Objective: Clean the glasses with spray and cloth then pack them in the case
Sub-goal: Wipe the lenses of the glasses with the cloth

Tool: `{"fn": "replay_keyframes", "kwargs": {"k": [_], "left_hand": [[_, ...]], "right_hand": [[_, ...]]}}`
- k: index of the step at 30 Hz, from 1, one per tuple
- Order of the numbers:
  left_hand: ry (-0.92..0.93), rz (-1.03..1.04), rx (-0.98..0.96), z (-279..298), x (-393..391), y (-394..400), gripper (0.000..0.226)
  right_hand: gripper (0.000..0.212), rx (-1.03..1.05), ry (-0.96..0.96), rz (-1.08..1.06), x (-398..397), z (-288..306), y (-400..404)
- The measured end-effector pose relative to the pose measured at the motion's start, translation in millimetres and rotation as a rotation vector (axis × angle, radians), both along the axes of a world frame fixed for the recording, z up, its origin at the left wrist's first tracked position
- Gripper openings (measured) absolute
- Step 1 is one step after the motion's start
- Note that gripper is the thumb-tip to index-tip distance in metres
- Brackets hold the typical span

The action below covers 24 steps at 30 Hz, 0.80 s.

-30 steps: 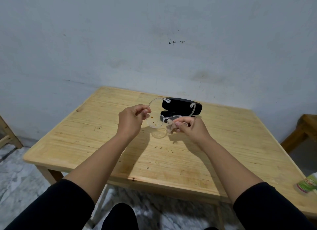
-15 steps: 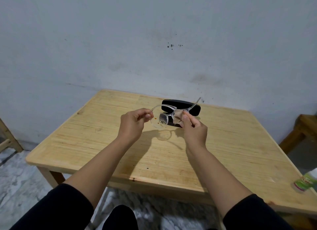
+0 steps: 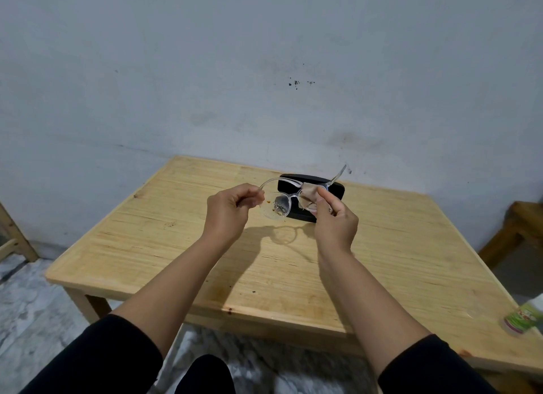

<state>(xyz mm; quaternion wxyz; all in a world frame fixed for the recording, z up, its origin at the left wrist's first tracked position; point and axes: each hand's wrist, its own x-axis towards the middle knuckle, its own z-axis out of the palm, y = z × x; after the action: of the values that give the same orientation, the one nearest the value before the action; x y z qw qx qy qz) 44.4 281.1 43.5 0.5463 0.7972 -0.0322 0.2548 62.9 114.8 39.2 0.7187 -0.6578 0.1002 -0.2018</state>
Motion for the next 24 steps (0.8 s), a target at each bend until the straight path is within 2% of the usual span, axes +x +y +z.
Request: {"fn": "replay_keyframes", "kwargs": {"k": [8, 11, 19, 24], "left_hand": [[-0.028, 0.000, 0.000, 0, 3, 1, 0.035], [-0.015, 0.004, -0.001, -1, 5, 4, 0.037], [0.022, 0.047, -0.020, -5, 8, 13, 0.039], [0.009, 0.076, 0.012, -3, 8, 16, 0.040]], "right_hand": [[0.031, -0.257, -0.016, 0.166, 4, -1, -1], [0.029, -0.351, -0.005, 0.193, 4, 0, -5], [0.022, -0.293, 0.019, 0.360, -5, 6, -7], [0.025, -0.453, 0.034, 0.409, -1, 0, -13]]}}
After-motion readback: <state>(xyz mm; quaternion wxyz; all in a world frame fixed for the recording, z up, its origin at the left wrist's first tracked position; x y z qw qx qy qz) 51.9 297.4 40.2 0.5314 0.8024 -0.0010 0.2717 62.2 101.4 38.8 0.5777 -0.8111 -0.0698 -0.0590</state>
